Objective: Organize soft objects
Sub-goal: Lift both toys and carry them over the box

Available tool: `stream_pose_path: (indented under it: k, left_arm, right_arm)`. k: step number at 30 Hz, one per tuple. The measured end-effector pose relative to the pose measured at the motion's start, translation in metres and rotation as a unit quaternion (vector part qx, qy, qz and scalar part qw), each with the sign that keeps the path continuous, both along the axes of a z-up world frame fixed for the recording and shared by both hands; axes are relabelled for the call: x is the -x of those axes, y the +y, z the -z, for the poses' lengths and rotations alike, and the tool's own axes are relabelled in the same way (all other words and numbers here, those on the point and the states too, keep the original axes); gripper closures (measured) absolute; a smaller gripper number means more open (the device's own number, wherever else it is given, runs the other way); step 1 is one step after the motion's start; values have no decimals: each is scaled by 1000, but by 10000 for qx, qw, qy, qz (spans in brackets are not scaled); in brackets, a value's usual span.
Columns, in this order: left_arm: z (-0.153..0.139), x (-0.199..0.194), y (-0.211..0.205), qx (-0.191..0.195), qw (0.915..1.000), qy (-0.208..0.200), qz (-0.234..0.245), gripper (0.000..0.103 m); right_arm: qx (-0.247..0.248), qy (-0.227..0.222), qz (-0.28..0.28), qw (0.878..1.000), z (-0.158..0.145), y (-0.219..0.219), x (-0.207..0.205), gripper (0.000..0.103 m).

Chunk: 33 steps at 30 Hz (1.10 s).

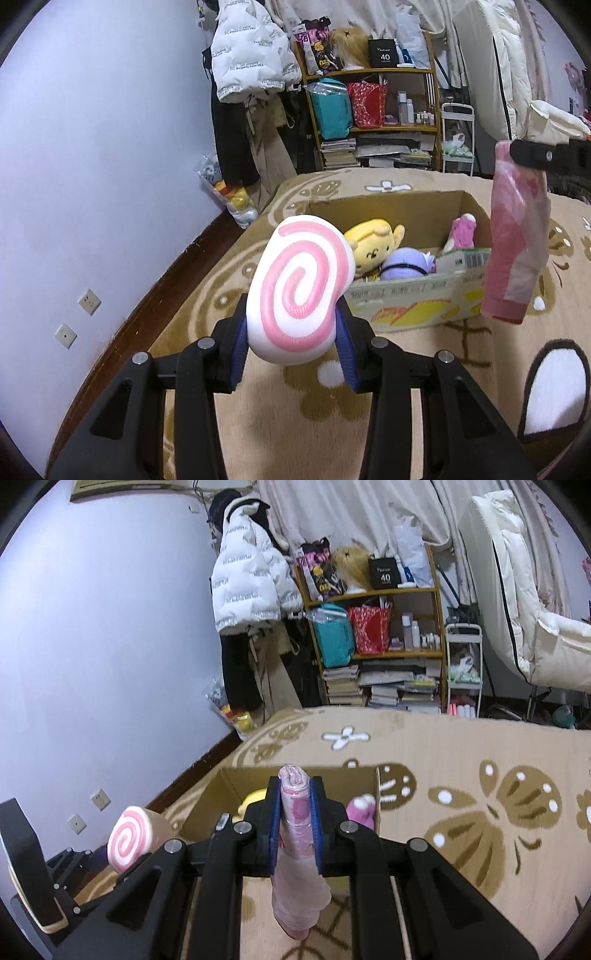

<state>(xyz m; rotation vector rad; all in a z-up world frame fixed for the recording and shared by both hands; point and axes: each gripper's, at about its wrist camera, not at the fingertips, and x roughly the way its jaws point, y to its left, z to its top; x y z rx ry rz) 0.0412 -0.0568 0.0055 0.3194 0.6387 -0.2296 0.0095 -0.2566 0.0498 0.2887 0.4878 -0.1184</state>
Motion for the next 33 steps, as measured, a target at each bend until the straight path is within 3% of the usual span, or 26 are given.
stream_pose_path:
  k: [11,23,33]
  left_arm:
    - [-10,-36,-18,-90,9995,-303,71,63]
    - [-7,-76,-33,71,9993,-347,144,63]
    - [10,-84,-43,175,9992,-77,346,63]
  right_arm:
    - [261,-314,-90,9991,-22,-5,-22,87]
    - [260,-505,-163,9983,-8,-12,-46,87]
    - [35,-608,-418,9973,8,-3,-59,87]
